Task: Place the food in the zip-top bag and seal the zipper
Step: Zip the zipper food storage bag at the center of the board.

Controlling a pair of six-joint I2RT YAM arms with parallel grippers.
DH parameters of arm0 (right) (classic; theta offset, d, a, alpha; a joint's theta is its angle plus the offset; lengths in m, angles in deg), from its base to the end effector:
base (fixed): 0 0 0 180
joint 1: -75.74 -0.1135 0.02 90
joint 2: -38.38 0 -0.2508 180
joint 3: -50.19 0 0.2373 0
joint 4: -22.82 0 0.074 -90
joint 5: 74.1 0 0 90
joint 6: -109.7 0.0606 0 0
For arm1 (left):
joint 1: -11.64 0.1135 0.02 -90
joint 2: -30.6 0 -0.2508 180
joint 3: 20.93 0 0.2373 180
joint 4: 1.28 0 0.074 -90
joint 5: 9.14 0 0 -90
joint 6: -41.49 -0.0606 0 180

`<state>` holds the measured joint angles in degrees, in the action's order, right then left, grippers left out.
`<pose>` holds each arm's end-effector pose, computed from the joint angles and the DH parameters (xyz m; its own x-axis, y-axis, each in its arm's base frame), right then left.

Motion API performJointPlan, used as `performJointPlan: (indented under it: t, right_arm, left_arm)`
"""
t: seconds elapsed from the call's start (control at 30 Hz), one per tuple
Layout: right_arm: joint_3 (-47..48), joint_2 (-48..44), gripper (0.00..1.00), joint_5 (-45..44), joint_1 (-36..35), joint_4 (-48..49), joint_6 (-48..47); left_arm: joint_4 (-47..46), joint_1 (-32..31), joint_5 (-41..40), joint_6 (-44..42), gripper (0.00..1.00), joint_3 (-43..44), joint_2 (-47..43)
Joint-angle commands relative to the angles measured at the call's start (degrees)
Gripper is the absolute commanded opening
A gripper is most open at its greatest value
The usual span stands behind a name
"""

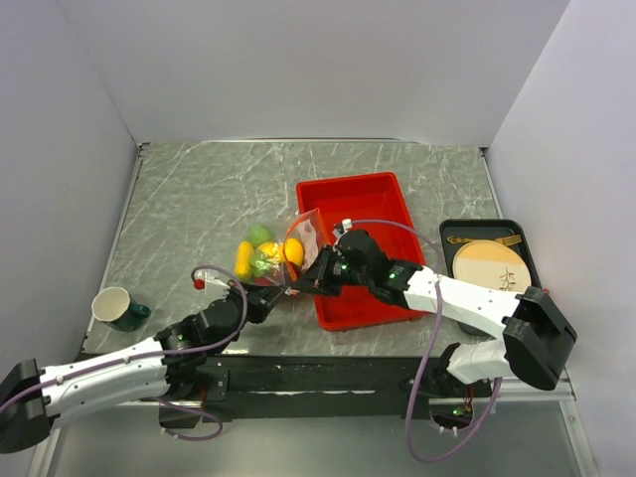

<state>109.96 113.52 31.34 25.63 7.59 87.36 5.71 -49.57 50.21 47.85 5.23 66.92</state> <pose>0.1790 0.2394 0.2256 -0.9441 0.2607 -0.2018 -0.0350 0.5294 0.8477 0.1099 -0.1359 0.1830 -0.5004 -0.8647 -0.0435 -0.1987 0.1636 -0.9663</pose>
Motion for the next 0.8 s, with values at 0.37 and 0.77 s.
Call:
performJointPlan:
  t: [0.37, 0.77]
  right_arm:
    - [5.5, 1.1, 0.06, -0.4, 4.6, 0.9, -3.7]
    - [-0.8, -2.9, 0.03, -0.5, 2.2, 5.5, 1.4]
  left_arm:
    - [1.4, -0.1, 4.0, -0.9, 0.01, -4.0, -1.3]
    - [-1.0, -0.1, 1.9, 0.2, 0.45, -3.2, -2.5]
